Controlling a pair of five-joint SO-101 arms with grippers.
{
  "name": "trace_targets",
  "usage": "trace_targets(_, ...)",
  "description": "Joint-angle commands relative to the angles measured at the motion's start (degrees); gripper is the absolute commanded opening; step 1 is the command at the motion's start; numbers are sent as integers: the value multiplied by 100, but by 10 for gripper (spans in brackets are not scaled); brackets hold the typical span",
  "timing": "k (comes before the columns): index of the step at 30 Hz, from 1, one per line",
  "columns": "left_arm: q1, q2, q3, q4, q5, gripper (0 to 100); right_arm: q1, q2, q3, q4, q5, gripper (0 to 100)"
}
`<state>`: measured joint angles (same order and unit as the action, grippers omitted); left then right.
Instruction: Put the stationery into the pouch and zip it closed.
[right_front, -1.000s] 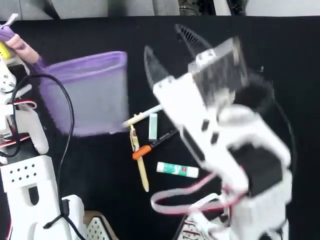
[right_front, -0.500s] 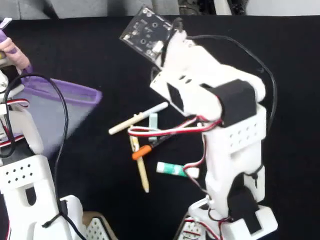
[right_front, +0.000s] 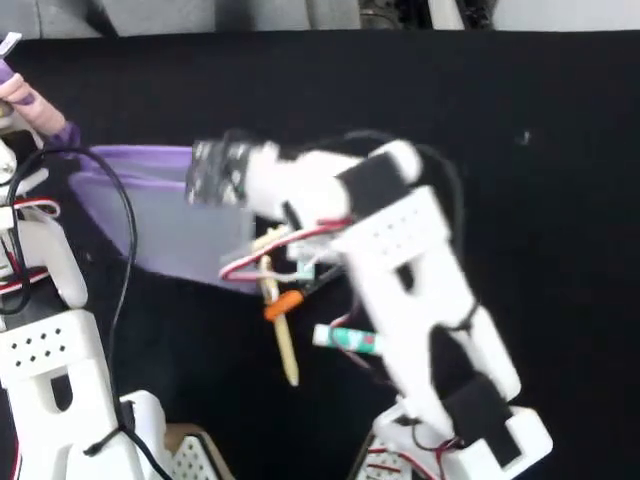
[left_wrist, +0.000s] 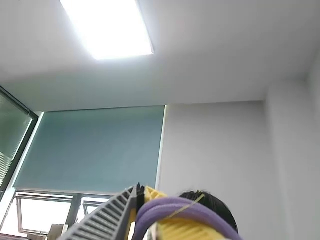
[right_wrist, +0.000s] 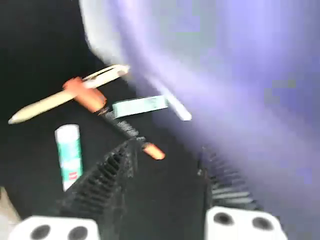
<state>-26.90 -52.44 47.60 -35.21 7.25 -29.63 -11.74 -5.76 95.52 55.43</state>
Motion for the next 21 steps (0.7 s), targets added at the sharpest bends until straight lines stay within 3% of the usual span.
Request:
trace_targets(1,-48,-26,-84,-123,9,29,-519,-48,1481,-659,1002,136)
trace_targets(6,-127,-9,-84,-123,0,29,-721,-40,2545,-1503,1046,33)
trace_targets(14,-330,0,-110,-123,35,29,-809,-31,3934,-2813,756,190)
trace_targets(21,-330,0,-101,-123,18,29,-1196,4,4796,-3903,747,173)
